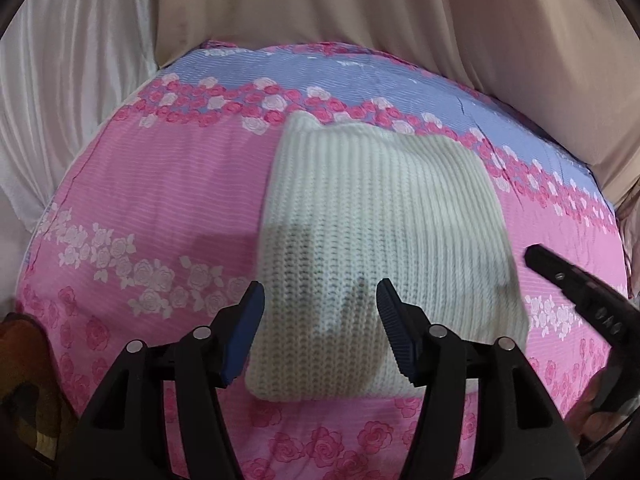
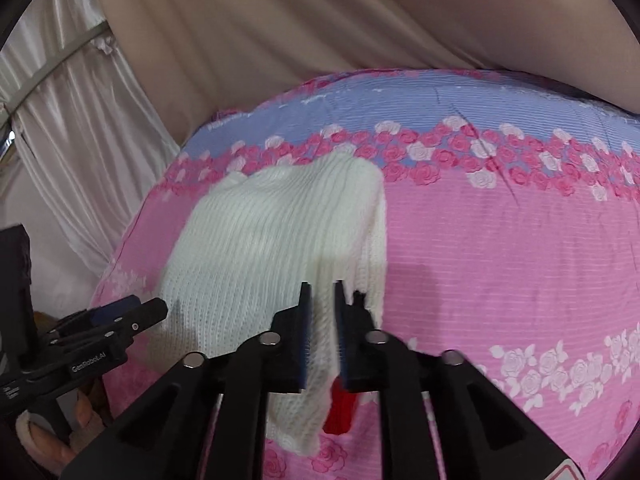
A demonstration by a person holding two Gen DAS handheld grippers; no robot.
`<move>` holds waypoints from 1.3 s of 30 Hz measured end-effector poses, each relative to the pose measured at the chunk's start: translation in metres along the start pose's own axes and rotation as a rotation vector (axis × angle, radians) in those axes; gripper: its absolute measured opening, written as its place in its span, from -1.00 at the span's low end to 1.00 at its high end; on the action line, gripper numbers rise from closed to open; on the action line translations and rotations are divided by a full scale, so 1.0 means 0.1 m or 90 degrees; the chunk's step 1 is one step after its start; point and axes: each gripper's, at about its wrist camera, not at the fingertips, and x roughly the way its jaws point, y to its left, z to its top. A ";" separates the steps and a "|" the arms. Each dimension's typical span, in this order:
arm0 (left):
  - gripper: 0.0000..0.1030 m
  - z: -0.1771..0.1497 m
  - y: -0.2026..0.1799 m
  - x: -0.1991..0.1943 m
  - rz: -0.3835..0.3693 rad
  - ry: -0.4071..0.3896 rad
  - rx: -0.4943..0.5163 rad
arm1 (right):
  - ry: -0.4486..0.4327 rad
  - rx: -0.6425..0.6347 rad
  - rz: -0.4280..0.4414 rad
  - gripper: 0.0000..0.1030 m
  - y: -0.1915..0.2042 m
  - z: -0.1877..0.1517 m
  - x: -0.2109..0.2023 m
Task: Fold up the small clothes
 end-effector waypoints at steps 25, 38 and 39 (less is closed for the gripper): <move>0.25 -0.38 0.03 0.20 0.010 0.033 -0.003 | 0.015 0.078 0.011 -0.31 -0.15 -0.17 0.09; 0.91 -0.58 -0.50 -0.67 0.010 -0.179 0.065 | -0.068 0.049 -0.053 0.23 0.17 -0.86 -0.77; 0.91 -0.57 -0.52 -0.71 0.007 -0.184 0.065 | -0.075 0.049 -0.054 0.23 0.17 -0.87 -0.79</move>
